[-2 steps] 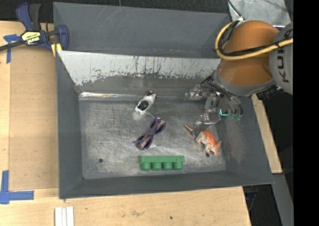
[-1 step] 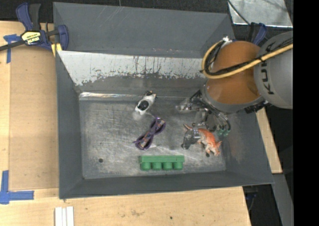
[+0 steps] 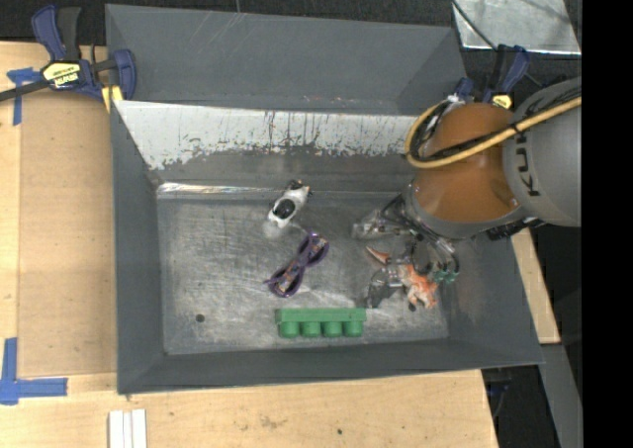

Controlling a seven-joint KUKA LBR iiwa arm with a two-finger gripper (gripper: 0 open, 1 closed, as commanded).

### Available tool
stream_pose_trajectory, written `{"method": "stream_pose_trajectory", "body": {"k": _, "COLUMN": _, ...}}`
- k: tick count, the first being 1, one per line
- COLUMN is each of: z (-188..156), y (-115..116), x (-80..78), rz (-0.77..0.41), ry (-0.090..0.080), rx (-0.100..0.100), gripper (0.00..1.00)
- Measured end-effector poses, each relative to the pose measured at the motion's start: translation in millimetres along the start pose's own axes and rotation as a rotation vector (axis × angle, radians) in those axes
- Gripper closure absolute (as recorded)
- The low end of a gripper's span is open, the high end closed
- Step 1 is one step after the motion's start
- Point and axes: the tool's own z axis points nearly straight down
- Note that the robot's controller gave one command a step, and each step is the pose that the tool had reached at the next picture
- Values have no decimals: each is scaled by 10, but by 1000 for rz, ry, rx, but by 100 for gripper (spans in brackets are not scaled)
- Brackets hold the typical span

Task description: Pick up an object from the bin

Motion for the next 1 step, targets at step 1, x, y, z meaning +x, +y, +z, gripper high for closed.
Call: {"method": "stream_pose_trajectory", "body": {"k": 1, "z": 55, "y": -97, "x": 128, "rz": 44, "ry": -3, "rx": 8, "gripper": 0}}
